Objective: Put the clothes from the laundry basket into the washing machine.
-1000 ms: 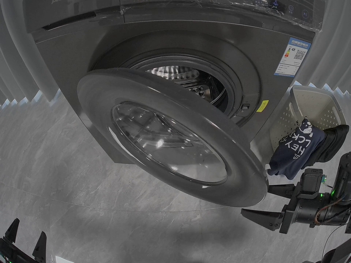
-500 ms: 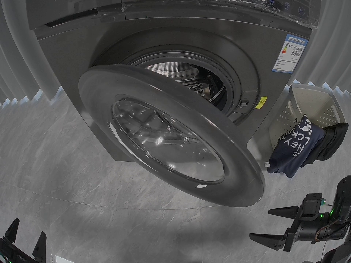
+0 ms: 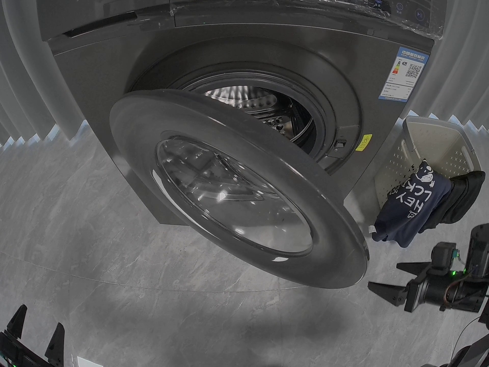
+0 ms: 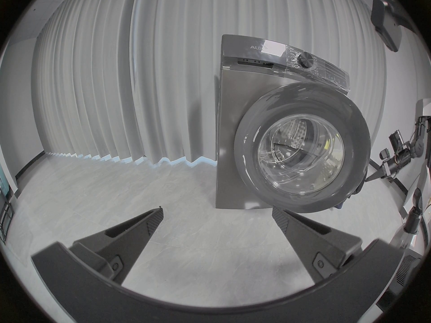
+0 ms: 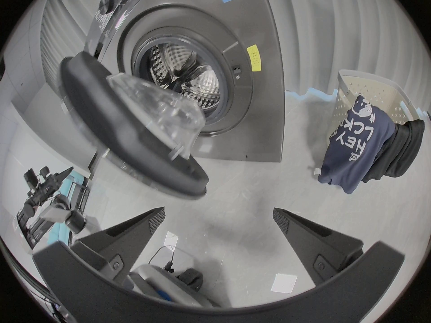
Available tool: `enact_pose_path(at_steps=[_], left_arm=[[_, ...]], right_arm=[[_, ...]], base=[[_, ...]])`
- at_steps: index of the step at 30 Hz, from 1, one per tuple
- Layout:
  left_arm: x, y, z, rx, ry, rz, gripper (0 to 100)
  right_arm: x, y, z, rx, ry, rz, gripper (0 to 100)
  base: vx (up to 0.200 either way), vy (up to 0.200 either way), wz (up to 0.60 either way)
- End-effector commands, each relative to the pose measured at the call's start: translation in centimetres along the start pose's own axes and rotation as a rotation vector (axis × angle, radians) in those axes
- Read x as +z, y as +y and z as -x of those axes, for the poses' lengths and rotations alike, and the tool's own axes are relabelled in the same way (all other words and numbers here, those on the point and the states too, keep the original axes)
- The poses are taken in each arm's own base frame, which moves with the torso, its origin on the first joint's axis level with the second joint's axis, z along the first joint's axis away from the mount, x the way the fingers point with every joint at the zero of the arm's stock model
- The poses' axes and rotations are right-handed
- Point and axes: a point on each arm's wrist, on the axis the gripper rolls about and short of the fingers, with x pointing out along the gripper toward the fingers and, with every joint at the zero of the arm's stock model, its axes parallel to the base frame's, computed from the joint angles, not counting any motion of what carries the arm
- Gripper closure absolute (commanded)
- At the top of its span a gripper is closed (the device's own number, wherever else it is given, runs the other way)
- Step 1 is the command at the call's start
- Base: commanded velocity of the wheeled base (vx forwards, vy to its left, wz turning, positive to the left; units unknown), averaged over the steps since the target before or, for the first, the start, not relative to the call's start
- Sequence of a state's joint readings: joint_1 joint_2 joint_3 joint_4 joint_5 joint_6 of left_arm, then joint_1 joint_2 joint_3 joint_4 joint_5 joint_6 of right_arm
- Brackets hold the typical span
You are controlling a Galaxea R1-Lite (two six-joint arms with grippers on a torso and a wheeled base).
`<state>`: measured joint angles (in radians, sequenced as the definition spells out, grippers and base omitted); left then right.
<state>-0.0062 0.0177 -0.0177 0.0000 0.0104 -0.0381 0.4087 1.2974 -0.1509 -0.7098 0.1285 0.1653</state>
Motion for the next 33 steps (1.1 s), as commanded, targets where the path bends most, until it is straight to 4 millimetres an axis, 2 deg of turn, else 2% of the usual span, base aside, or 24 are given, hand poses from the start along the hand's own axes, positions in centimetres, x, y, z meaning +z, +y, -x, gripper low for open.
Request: enact_pose_path(at_steps=[1,4,8,13,15,17,20,23,28,29,31,33], left_arm=[[-0.5,0.0,0.0,0.000,0.003,0.000,0],[-0.5,0.0,0.0,0.000,0.003,0.000,0],[-0.5,0.0,0.0,0.000,0.003,0.000,0],[-0.5,0.0,0.0,0.000,0.003,0.000,0],[-0.5,0.0,0.0,0.000,0.003,0.000,0],[-0.5,0.0,0.0,0.000,0.003,0.000,0],[-0.5,0.0,0.0,0.000,0.003,-0.001,0],[-0.5,0.0,0.0,0.000,0.003,-0.003,0],[-0.5,0.0,0.0,0.000,0.003,0.000,0],[-0.5,0.0,0.0,0.000,0.003,0.000,0],[-0.5,0.0,0.0,0.000,0.003,0.000,0],[-0.5,0.0,0.0,0.000,0.003,0.000,0]], right_arm=[[2.6,-0.4,-2.9,-0.019,-0.018,-0.014,0],[2.7,-0.2,-4.3,-0.006,0.013,-0.005,0],[2.2,1.0,-4.9,0.049,0.038,0.015,0],[0.6,1.8,-4.2,0.092,0.088,0.032,0],[0.0,2.0,-3.2,0.111,0.092,0.040,0],[0.1,1.9,-2.6,0.107,0.069,0.039,0],[0.9,1.8,-2.8,0.091,0.041,0.031,0],[2.2,1.5,-4.1,0.056,0.014,-0.007,0],[4.2,1.5,-7.6,-0.033,-0.017,-0.069,0],[4.3,1.5,-7.7,-0.032,-0.018,-0.070,0],[5.8,1.6,-9.8,-0.040,-0.074,-0.083,0],[6.3,1.8,-10.8,-0.039,-0.099,-0.082,0]], base=[[0.000,0.000,0.00],[0.000,0.000,0.00],[0.000,0.000,0.00],[0.000,0.000,0.00],[0.000,0.000,0.00],[0.000,0.000,0.00],[0.000,0.000,0.00],[-0.067,0.000,0.00],[-0.200,0.000,0.00],[0.000,0.000,0.00],[0.000,0.000,0.00],[0.000,0.000,0.00]])
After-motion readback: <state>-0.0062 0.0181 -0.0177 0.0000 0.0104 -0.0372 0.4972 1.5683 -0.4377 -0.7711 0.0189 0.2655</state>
